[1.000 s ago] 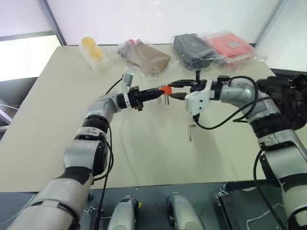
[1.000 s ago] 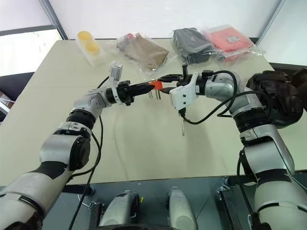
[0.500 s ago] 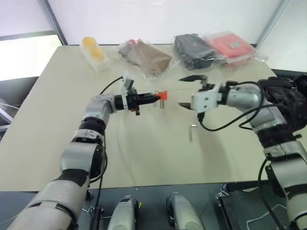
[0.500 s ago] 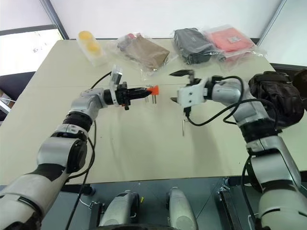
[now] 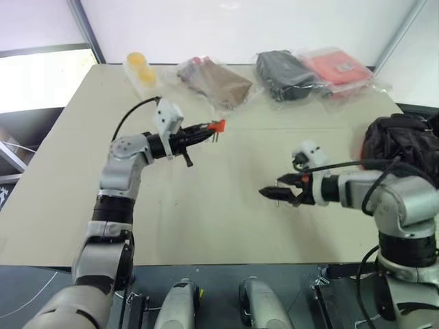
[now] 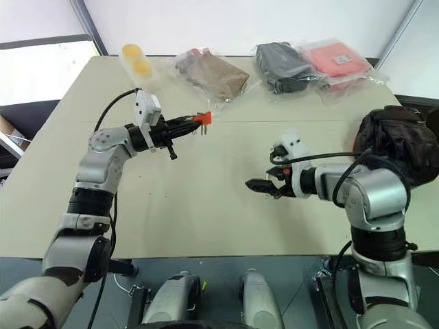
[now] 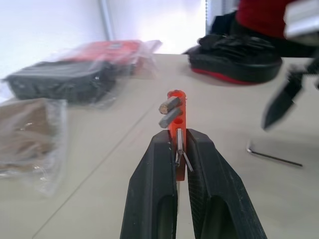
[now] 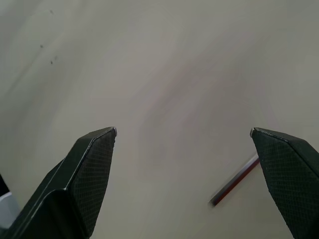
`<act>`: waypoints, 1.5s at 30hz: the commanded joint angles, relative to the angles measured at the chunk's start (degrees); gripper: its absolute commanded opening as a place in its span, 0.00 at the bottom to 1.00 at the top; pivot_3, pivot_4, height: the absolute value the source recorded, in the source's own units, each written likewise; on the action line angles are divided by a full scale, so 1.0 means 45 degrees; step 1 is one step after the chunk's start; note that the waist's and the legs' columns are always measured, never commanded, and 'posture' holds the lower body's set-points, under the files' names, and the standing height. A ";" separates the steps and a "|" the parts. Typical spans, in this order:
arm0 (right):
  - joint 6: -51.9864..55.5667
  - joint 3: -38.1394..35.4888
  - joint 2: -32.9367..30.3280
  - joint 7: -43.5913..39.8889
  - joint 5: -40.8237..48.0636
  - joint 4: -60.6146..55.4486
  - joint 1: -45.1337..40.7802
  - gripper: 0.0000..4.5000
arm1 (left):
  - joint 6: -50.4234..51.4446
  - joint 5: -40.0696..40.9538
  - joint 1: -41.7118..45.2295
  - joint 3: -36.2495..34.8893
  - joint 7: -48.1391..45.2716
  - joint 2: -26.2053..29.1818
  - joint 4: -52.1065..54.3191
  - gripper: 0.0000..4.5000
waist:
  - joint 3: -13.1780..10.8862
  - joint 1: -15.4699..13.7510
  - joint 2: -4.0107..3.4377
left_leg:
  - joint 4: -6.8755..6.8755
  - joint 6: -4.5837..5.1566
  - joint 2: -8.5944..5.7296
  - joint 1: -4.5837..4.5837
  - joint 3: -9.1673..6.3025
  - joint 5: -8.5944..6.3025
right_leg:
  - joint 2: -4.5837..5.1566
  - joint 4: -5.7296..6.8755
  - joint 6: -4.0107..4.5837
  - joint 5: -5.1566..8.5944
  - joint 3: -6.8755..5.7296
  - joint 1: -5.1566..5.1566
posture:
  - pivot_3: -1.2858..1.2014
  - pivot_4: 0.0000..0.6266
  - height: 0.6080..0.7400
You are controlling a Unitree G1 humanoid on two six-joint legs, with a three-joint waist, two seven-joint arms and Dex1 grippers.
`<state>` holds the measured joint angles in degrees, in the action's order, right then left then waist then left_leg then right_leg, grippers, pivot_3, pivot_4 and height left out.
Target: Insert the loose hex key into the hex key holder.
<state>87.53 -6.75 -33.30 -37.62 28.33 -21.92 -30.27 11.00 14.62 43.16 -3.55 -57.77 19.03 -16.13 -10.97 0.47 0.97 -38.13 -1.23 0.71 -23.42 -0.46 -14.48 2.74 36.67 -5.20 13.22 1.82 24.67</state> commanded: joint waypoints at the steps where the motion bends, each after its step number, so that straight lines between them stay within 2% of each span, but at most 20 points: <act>1: -0.0404 0.0044 0.0023 0.0942 -0.0353 -0.0208 0.0180 0.99 | 0.1217 0.1371 -0.0518 -0.0850 0.1208 -0.0284 0.1726 0.00 | 0.0000 0.0018 0.0000 | 0.0000 0.0000 -0.0006 0.0001 0.0002 0.0000 | -0.0002 0.0000 -0.0001 0.0001 -0.0001 0.0000 | 0.52 0.24 1.00; 9: -0.2144 0.0546 -0.0130 0.1415 -0.0838 0.1873 -0.0120 0.99 | 0.1615 0.1935 -0.1073 -0.1249 0.2281 -0.0156 0.1495 0.00 | 0.0001 0.0068 0.0001 | 0.0002 0.0001 -0.0030 0.0004 0.0002 0.0000 | -0.0020 -0.0004 -0.0003 0.0002 -0.0004 0.0000 | 0.52 0.24 1.00; 15: -0.1538 0.0592 0.0921 0.1787 -0.0462 0.2491 -0.0769 0.99 | 0.1432 0.1855 -0.0943 -0.0994 0.2458 -0.0195 0.1270 0.00 | 0.0001 0.0082 0.0001 | 0.0002 0.0001 -0.0029 0.0004 -0.0001 0.0000 | -0.0024 -0.0005 -0.0004 0.0002 -0.0005 -0.0003 | 0.52 0.24 1.00; 23: -0.1099 0.0886 0.1611 0.2258 -0.0419 0.2453 -0.0784 0.99 | 0.1379 0.1935 -0.1104 -0.0942 0.2599 -0.0286 0.1403 0.00 | 0.0006 0.0076 0.0010 | 0.0003 0.0001 -0.0027 0.0005 -0.0003 0.0000 | -0.0024 -0.0006 -0.0003 0.0002 -0.0008 -0.0006 | 0.52 0.24 1.00; 27: -0.1919 0.1887 0.1624 0.2351 -0.0847 0.2875 -0.0289 0.99 | 0.1244 0.1857 -0.1218 -0.0864 0.2743 -0.0442 0.1319 0.00 | 0.0018 0.0118 0.0024 | 0.0003 0.0001 -0.0026 0.0011 -0.0004 0.0000 | -0.0027 -0.0007 -0.0003 0.0002 -0.0010 -0.0011 | 0.52 0.24 1.00; 30: -0.2265 0.2087 0.2192 0.2795 -0.1175 0.3568 0.0041 0.80 | 0.1233 0.1856 -0.1178 -0.0826 0.2717 -0.0513 0.1259 0.00 | 0.0049 0.0174 0.0062 | 0.0006 0.0001 -0.0021 0.0040 -0.0005 -0.0001 | -0.0035 -0.0014 -0.0003 0.0002 -0.0011 -0.0043 | 0.52 0.24 1.00; 37: -0.2776 0.2741 0.2561 0.2901 -0.1748 0.4168 -0.0102 0.02 | 0.1078 0.1748 -0.0778 -0.0725 0.2200 -0.0222 0.0704 0.00 | 0.0158 0.0244 0.0147 | 0.0033 0.0003 -0.0005 0.0078 -0.0003 -0.0003 | -0.0052 -0.0021 0.0002 0.0004 -0.0012 -0.0066 | 0.52 0.24 1.00; 41: -0.3684 0.2882 0.2358 0.2813 -0.2128 0.4418 -0.0476 0.02 | 0.0761 0.1598 -0.0520 -0.0635 0.1802 0.0029 0.0116 0.00 | 0.0169 0.0412 0.0159 | 0.0036 0.0004 -0.0001 0.0080 -0.0008 -0.0003 | -0.0054 -0.0026 0.0003 0.0005 -0.0016 -0.0075 | 0.52 0.24 1.00; 43: -0.6702 0.1324 0.2700 0.3114 -0.2283 0.5834 -0.2353 0.02 | 0.0603 0.1268 0.0127 -0.0141 0.0668 0.0489 -0.1185 0.00 | 0.0165 0.0512 0.0162 | 0.0036 0.0004 -0.0001 0.0085 -0.0009 -0.0003 | -0.0054 -0.0044 0.0002 0.0004 -0.0021 -0.0089 | 0.52 0.24 1.00; 45: -0.9295 -0.0091 0.2985 0.2767 -0.1759 0.6919 -0.4310 0.02 | 0.0946 0.1356 0.0831 0.0439 -0.1180 0.0889 -0.2413 0.00 | 0.0105 0.0516 0.0077 | 0.0038 0.0004 0.0000 0.0068 -0.0007 -0.0002 | -0.0070 -0.0085 0.0005 -0.0001 -0.0024 -0.0087 | 0.52 0.24 1.00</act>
<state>56.10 -1.07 -19.80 -24.18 18.78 9.46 -41.94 15.41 20.63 44.49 -2.81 -57.22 21.75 -24.66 -10.50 2.79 1.32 -37.98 -1.22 0.69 -23.22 -0.47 -14.49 2.43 36.30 -5.19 13.22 1.72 24.38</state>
